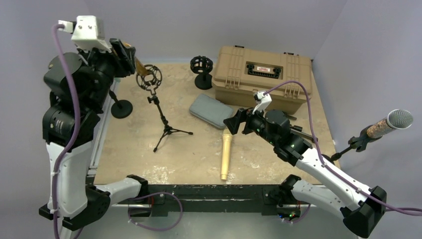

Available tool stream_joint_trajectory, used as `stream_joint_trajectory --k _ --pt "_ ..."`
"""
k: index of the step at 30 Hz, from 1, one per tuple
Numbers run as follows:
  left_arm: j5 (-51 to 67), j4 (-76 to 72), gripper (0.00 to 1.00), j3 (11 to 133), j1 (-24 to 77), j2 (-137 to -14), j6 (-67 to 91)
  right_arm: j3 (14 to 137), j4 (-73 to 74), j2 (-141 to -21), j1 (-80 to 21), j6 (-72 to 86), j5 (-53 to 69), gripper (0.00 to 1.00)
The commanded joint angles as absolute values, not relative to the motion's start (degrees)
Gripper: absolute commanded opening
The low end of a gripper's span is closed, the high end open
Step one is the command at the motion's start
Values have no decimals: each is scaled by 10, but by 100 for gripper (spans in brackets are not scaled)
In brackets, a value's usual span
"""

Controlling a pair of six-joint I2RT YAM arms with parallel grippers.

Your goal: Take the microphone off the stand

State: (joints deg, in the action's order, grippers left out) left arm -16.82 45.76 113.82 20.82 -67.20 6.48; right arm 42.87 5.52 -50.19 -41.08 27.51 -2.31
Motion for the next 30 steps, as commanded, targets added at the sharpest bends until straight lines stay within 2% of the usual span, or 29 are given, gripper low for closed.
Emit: stream_joint_trajectory --k 1,6,11,22,24,27,30 --pt "-136 432 0 1179 211 -644 75 447 26 -502 -409 280 -21 88" --pt "-65 424 0 1187 211 -623 108 453 31 -514 -409 267 -14 88" --pt "92 409 0 1133 211 -606 177 458 33 -526 -409 246 -2 89" --pt "322 368 0 925 211 -639 261 491 15 -502 -408 151 165 91" --pt "362 341 0 877 211 -635 287 496 6 -506 -408 136 231 90" --pt "405 272 0 793 211 -626 353 485 -57 -517 -409 163 319 89" --pt "430 258 0 749 215 -627 382 471 -122 -544 -409 205 356 88"
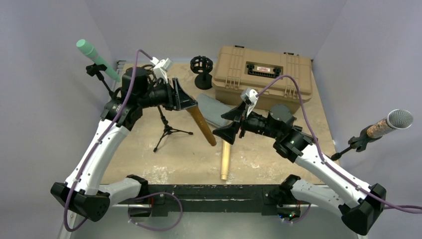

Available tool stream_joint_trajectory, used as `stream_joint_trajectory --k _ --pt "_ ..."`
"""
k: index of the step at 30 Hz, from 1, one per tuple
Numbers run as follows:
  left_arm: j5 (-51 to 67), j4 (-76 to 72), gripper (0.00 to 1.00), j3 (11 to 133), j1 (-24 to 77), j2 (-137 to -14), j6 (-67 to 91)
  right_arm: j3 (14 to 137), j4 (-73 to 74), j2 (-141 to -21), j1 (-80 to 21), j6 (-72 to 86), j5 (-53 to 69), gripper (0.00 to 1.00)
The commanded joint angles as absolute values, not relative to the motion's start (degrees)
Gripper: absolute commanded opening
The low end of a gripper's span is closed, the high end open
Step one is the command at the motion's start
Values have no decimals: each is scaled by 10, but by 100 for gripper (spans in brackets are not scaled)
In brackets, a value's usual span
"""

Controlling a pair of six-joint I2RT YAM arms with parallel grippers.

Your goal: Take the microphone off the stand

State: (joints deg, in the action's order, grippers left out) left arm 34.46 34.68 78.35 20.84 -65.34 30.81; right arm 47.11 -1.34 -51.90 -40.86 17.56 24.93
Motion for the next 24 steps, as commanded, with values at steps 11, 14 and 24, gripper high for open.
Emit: stream_joint_trajectory --k 11,14,24 --pt "416 237 0 664 268 -628 421 420 -217 -621 -419 294 382 63" --pt "409 237 0 662 273 -634 425 397 -245 -623 -422 311 387 59" --pt "398 237 0 672 296 -664 441 369 -283 -630 -426 341 380 45"
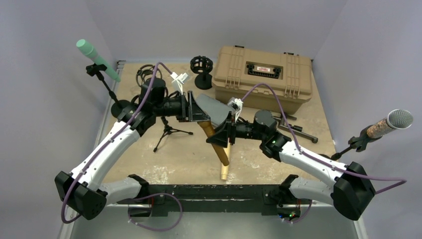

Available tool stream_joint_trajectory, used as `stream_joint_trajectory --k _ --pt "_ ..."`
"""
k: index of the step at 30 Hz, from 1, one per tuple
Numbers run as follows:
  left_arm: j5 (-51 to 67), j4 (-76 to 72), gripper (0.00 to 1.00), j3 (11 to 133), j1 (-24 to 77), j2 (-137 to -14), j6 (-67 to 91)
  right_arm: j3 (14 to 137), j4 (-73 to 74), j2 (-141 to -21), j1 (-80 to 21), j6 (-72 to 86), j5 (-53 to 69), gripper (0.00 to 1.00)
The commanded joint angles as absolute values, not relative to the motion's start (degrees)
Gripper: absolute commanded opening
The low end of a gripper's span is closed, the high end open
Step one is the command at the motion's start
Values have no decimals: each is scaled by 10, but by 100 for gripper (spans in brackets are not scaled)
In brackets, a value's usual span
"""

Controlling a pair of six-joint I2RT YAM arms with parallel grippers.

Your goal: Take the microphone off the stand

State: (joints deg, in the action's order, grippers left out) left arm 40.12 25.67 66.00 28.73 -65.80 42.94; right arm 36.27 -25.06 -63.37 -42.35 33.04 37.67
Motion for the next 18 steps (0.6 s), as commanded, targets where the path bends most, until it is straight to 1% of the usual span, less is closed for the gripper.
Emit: stream_joint_trajectory --k 1,2,4,5,6,8,9,10,12,15,18 --pt "396 243 0 677 296 -665 437 371 -281 -628 -426 341 381 37" --pt "390 249 0 682 298 -666 430 368 -285 -626 -426 342 381 28" --pt "370 273 0 692 298 -666 417 363 -283 -621 -426 340 363 15" --pt "360 286 5 698 299 -667 412 364 -274 -621 -426 337 352 10" --pt "353 298 14 703 299 -665 408 368 -258 -621 -426 335 343 6" --pt "349 300 37 701 298 -656 404 367 -245 -622 -426 333 338 0" --pt "344 301 48 700 299 -650 401 360 -250 -621 -426 333 337 0" --pt "337 304 57 700 299 -644 398 353 -256 -619 -426 334 333 0" --pt "323 316 70 704 298 -632 390 349 -250 -619 -426 337 325 0" --pt "291 346 82 719 299 -614 364 349 -235 -614 -426 336 311 0" --pt "209 368 86 722 299 -577 347 348 -200 -602 -425 347 262 0"
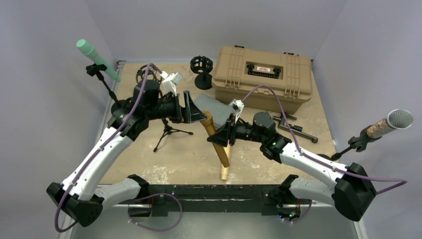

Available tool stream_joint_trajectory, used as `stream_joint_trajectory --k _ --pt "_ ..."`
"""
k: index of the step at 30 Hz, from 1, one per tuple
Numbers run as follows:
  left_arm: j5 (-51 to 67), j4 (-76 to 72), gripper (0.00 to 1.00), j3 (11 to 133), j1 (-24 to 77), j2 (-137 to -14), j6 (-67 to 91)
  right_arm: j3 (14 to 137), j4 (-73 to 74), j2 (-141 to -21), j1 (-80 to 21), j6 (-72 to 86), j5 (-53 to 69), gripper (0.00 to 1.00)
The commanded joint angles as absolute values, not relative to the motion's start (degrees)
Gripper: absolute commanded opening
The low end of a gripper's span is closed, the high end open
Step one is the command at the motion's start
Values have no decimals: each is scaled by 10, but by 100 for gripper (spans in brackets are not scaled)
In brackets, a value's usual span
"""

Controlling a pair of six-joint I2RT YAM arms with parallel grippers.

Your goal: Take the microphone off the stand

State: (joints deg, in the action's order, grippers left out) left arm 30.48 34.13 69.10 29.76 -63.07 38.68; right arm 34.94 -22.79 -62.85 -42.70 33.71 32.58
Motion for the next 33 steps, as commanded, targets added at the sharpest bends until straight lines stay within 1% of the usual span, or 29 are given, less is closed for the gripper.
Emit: stream_joint_trajectory --k 1,5,7,9,12,17,22,33 --pt "190 366 88 718 299 -562 345 357 -163 -598 -426 349 226 0" --pt "134 359 89 709 299 -516 335 370 -40 -573 -425 364 79 0" --pt "111 361 89 711 299 -502 330 374 31 -559 -424 391 -41 0" --pt "85 369 88 715 299 -491 322 384 113 -553 -422 429 -133 0" --pt "42 371 87 707 299 -463 310 383 176 -556 -421 464 -206 0" --pt "-35 367 86 682 298 -402 296 377 208 -608 -422 498 -200 0" --pt "-93 375 85 672 299 -361 288 357 190 -654 -422 509 -192 0" --pt "-97 363 85 643 299 -348 293 276 123 -641 -429 534 -121 0"
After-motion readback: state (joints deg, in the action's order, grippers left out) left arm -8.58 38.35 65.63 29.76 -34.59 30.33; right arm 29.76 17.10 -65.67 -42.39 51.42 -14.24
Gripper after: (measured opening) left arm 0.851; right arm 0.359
